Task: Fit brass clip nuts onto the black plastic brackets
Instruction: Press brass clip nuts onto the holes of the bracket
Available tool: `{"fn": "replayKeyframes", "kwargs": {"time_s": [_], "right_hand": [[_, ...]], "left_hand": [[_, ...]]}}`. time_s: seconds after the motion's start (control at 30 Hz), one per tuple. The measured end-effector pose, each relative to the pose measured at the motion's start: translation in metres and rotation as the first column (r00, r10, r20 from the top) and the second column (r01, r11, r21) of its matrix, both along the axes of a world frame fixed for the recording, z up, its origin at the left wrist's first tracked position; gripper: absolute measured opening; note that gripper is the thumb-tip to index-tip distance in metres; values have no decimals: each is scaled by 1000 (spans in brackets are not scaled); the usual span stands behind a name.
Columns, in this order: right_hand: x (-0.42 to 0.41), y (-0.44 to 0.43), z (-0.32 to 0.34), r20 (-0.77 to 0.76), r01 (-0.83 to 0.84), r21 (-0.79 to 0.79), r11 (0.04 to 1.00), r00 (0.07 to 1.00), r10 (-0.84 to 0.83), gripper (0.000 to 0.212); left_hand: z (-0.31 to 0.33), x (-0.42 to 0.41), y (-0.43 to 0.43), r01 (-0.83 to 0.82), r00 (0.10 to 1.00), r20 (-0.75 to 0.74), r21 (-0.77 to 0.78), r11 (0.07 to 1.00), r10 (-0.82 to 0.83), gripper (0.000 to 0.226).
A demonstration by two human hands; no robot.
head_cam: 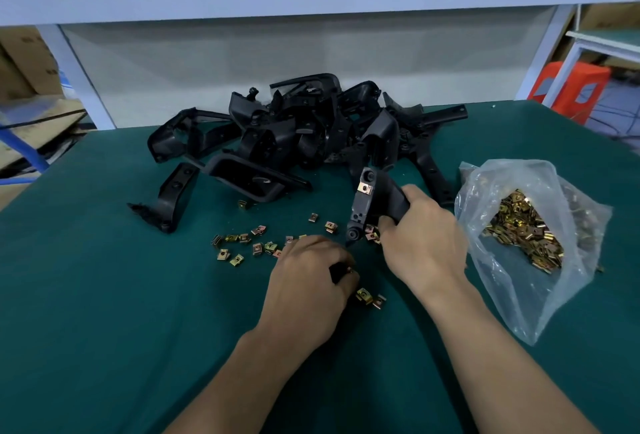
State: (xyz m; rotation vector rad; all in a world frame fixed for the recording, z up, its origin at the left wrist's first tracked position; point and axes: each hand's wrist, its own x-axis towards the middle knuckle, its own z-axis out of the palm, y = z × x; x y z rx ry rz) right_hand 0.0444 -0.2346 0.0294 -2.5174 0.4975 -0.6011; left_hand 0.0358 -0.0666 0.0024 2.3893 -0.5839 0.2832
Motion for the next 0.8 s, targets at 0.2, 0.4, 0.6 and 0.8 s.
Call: {"fn": "replayKeyframes", "kwargs": {"time_s": [0.2, 0.4, 0.6, 0.8], "right_hand": [[1, 0, -1, 14, 12, -5, 1000, 1000, -12, 16], [-1, 1, 2, -14, -32, 28, 999, 999, 32, 19], [-4, 8, 3, -93, -65, 39, 997, 993, 68, 24], [-7, 11, 9, -106, -237, 244, 941, 957, 268, 11]], "left_hand": [[5, 0, 7, -99, 994, -55, -59, 993, 96, 15], [9, 4, 11, -178, 964, -232, -212, 961, 128, 24], [11, 7, 17, -180, 969, -224, -338, 924, 107, 35], [9, 14, 19, -244, 940, -332, -484, 840, 82, 38]]}}
